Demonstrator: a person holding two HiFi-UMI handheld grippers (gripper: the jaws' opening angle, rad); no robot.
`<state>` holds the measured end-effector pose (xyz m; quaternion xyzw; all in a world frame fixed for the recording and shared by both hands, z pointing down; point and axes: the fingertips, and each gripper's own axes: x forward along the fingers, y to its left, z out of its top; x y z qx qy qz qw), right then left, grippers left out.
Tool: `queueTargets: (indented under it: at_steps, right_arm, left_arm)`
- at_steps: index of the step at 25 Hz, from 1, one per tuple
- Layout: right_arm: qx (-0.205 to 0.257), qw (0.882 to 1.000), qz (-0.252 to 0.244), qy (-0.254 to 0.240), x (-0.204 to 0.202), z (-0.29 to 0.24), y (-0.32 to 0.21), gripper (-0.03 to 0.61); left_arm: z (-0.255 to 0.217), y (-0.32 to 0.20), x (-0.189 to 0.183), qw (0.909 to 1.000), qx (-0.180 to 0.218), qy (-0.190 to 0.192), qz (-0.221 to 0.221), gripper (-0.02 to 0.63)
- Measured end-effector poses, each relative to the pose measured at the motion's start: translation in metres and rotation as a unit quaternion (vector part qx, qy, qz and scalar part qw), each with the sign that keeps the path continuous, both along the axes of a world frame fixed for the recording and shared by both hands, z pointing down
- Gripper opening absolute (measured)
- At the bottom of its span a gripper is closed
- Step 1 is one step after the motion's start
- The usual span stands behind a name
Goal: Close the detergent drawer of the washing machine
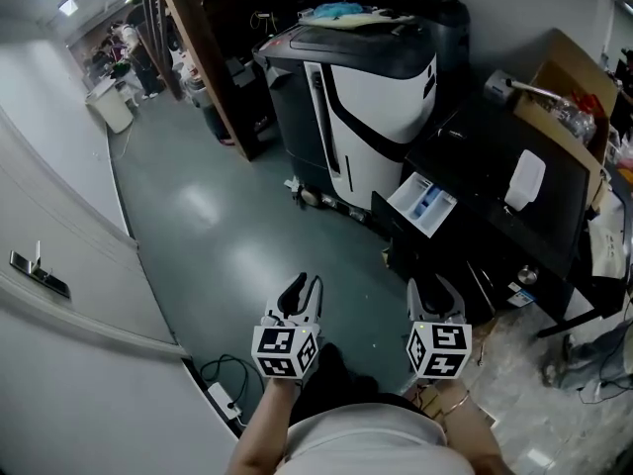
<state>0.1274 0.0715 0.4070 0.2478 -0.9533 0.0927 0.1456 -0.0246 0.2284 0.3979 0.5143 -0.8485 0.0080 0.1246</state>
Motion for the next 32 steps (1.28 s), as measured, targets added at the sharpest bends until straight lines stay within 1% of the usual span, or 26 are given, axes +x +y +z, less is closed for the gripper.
queueTargets:
  at_steps: [4, 7, 9, 13, 17, 21, 23, 28, 32]
  right_arm:
    - [-0.001, 1.000, 0.010, 0.006, -0.005, 0.005, -0.010, 0.140]
    - [-0.003, 1.000, 0.028, 0.011, -0.012, 0.010, -0.019, 0.140]
    - [-0.001, 0.999, 0.048, 0.013, -0.017, 0.012, -0.025, 0.140]
    - [-0.003, 0.996, 0.082, 0.023, -0.031, 0.018, -0.039, 0.140]
    - [-0.008, 0.990, 0.136, 0.033, -0.044, 0.023, -0.060, 0.140]
    - [-0.008, 0.981, 0.190, 0.040, -0.054, 0.023, -0.077, 0.140]
    - [-0.008, 0.975, 0.217, 0.045, -0.057, 0.023, -0.082, 0.140]
    - [-0.015, 0.959, 0.277, 0.054, -0.063, 0.029, -0.087, 0.140]
    - [-0.016, 0.945, 0.322, 0.058, -0.060, 0.030, -0.086, 0.140]
  left_arm:
    - [0.006, -0.017, -0.006, 0.9999, -0.004, 0.003, 0.016, 0.101]
    - [0.008, -0.031, -0.017, 0.9995, -0.004, 0.003, 0.030, 0.107]
    - [0.011, -0.042, -0.027, 0.9990, -0.007, 0.003, 0.045, 0.114]
    - [0.020, -0.069, -0.054, 0.9968, -0.011, 0.014, 0.078, 0.123]
    - [0.027, -0.105, -0.082, 0.9917, -0.017, 0.025, 0.125, 0.130]
    - [0.028, -0.140, -0.106, 0.9841, -0.022, 0.026, 0.174, 0.141]
    - [0.027, -0.156, -0.115, 0.9789, -0.026, 0.025, 0.201, 0.144]
    - [0.032, -0.193, -0.127, 0.9617, -0.028, 0.030, 0.271, 0.153]
    - [0.036, -0.215, -0.127, 0.9457, -0.030, 0.034, 0.322, 0.166]
